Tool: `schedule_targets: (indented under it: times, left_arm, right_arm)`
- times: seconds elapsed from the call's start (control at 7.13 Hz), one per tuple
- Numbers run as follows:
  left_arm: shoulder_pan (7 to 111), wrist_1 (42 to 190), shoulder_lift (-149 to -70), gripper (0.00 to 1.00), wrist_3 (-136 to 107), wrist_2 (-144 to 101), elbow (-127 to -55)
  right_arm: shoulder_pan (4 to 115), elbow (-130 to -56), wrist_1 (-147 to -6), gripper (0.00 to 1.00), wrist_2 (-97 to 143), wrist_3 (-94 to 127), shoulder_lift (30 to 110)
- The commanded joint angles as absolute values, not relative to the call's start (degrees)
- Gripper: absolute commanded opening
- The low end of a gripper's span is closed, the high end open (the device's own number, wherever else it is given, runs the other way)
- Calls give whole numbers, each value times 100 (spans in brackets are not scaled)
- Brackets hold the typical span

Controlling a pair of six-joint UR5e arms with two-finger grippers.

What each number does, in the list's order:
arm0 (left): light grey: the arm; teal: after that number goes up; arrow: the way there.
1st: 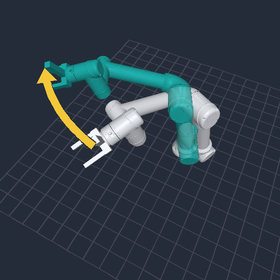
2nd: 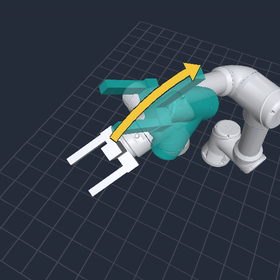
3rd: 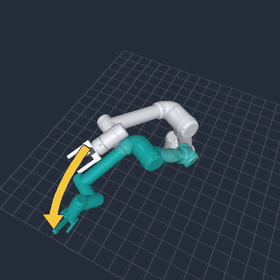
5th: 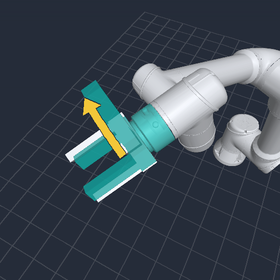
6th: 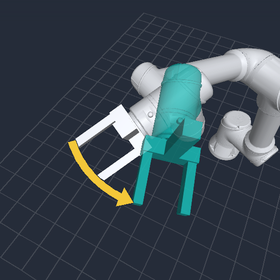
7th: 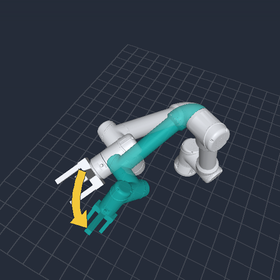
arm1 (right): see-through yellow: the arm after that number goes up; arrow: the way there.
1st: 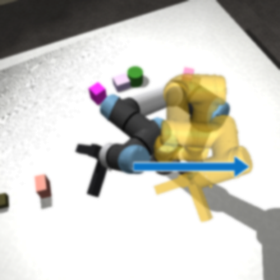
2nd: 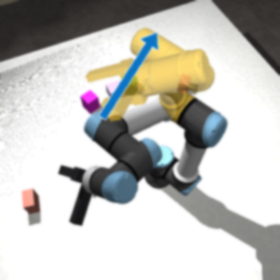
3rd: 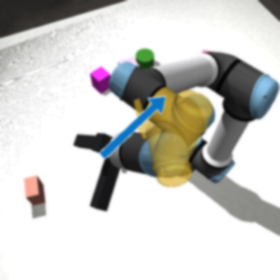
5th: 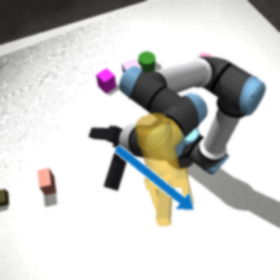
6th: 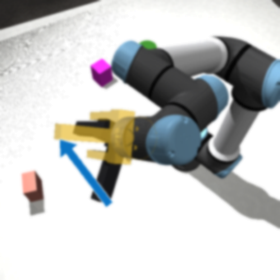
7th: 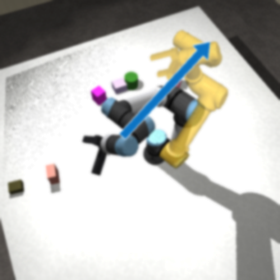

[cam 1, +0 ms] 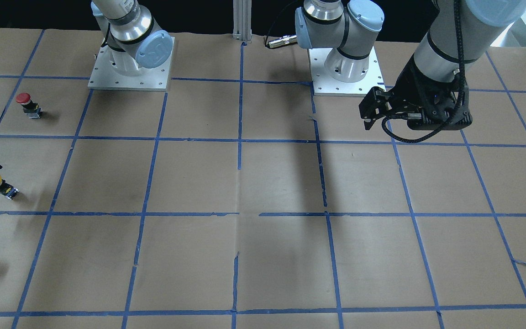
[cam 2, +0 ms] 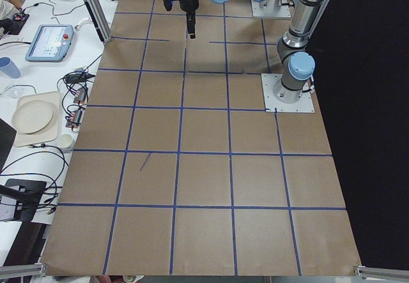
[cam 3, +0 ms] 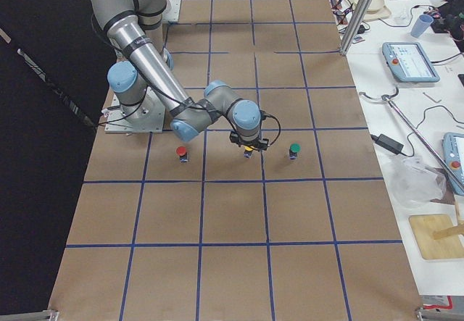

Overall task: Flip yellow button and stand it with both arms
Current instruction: 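Lower the yellow button upright onto the table and open the right gripper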

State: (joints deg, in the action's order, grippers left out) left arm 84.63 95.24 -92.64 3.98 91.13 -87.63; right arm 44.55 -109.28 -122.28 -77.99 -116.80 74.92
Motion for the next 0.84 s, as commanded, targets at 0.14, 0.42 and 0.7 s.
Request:
schedule_targets:
  times: [0.14,0.42,0.7]
  left_arm:
    - [8455,9519,-9264,100,396,9114,-8754]
    - [8455,9527,-9264,100,387,9106,-8763]
    - [8455,9527,-9264,100,387,9105,-8754]
  right_arm:
    - [4509,-10934,-11542,87,-7866,-9861,8312]
    - [4709,-10934,-10815,99,-8084,-7704,9101]
    - [5515,-10934,-10197,100,-8523,-4657,9840]
